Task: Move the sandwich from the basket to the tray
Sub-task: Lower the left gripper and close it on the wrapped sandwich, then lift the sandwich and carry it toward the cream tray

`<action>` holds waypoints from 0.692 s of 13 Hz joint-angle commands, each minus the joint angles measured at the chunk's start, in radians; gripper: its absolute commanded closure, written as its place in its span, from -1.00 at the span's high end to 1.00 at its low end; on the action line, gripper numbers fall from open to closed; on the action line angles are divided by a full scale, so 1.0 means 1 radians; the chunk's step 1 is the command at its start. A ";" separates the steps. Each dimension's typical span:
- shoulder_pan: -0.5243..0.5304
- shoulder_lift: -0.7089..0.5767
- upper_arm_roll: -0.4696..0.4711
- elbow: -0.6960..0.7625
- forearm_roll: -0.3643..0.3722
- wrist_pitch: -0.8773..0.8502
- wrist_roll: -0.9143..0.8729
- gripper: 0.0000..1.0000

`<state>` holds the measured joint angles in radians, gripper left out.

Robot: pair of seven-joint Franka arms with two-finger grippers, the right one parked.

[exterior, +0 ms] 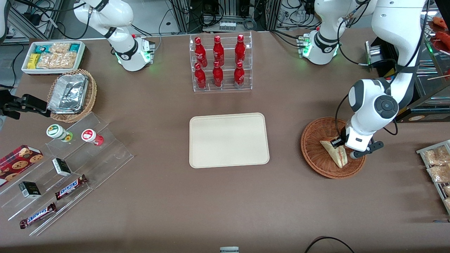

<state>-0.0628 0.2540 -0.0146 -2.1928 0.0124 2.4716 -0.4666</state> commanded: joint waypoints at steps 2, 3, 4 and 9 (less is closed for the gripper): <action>-0.014 -0.094 0.001 0.063 0.050 -0.196 -0.009 -1.00; -0.031 -0.104 -0.001 0.103 0.078 -0.268 -0.009 -1.00; -0.055 -0.105 0.001 0.163 0.093 -0.357 -0.009 -1.00; -0.195 -0.082 -0.002 0.441 0.089 -0.669 -0.011 -1.00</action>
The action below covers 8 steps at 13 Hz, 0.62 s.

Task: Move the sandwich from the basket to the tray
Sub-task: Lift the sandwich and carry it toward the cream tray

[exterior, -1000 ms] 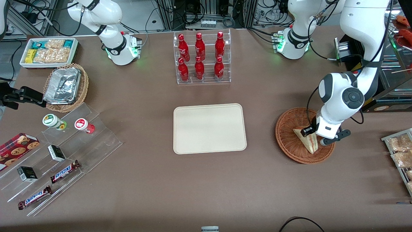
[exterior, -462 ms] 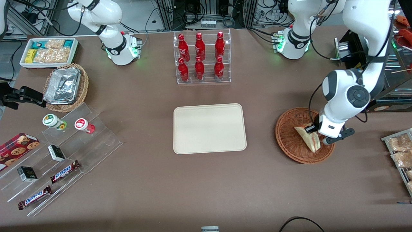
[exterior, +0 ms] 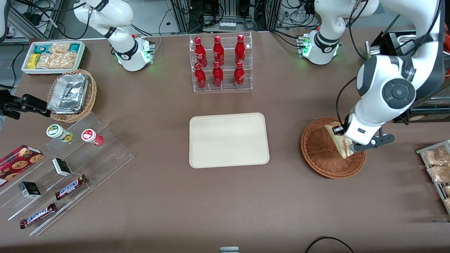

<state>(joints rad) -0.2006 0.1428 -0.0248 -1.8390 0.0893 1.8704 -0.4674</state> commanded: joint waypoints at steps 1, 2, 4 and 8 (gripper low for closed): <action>-0.080 0.029 0.006 0.098 0.003 -0.068 -0.011 -1.00; -0.117 0.031 0.003 0.116 0.001 -0.070 -0.014 -1.00; -0.183 0.044 0.002 0.148 -0.035 -0.070 -0.014 -1.00; -0.324 0.128 0.000 0.254 -0.103 -0.073 -0.058 -1.00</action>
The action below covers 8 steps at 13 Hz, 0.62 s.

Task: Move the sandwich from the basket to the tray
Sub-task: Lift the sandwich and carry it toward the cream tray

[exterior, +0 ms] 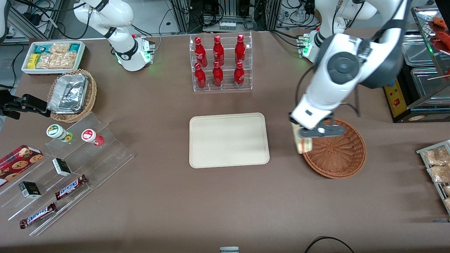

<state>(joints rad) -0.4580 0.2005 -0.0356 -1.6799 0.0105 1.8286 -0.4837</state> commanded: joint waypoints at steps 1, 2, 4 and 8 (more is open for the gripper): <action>-0.091 0.107 0.011 0.123 -0.030 -0.029 -0.082 -1.00; -0.114 0.141 0.011 0.147 -0.032 -0.025 -0.091 -1.00; -0.174 0.210 0.011 0.193 -0.034 -0.022 -0.099 -1.00; -0.244 0.373 0.011 0.287 -0.052 0.069 -0.179 -1.00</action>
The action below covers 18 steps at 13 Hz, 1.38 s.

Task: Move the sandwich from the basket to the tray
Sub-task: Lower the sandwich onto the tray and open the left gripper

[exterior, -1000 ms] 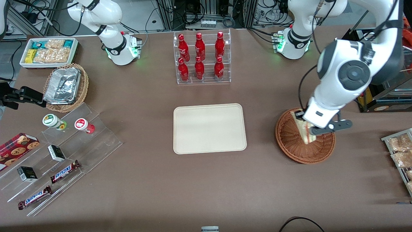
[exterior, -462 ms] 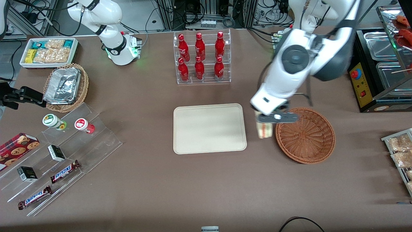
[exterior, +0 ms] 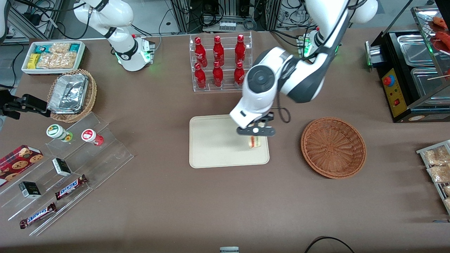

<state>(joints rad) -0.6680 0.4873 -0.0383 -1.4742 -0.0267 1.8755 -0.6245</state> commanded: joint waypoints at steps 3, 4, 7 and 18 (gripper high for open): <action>-0.051 0.148 0.014 0.078 -0.015 0.122 -0.043 -1.00; -0.056 0.164 0.014 0.077 -0.016 0.145 -0.043 -1.00; -0.064 0.206 0.014 0.077 -0.022 0.179 -0.043 -1.00; -0.099 0.264 0.014 0.054 -0.042 0.228 -0.078 -1.00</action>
<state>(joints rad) -0.7529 0.7447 -0.0373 -1.4325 -0.0566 2.1044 -0.6874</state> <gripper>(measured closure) 0.850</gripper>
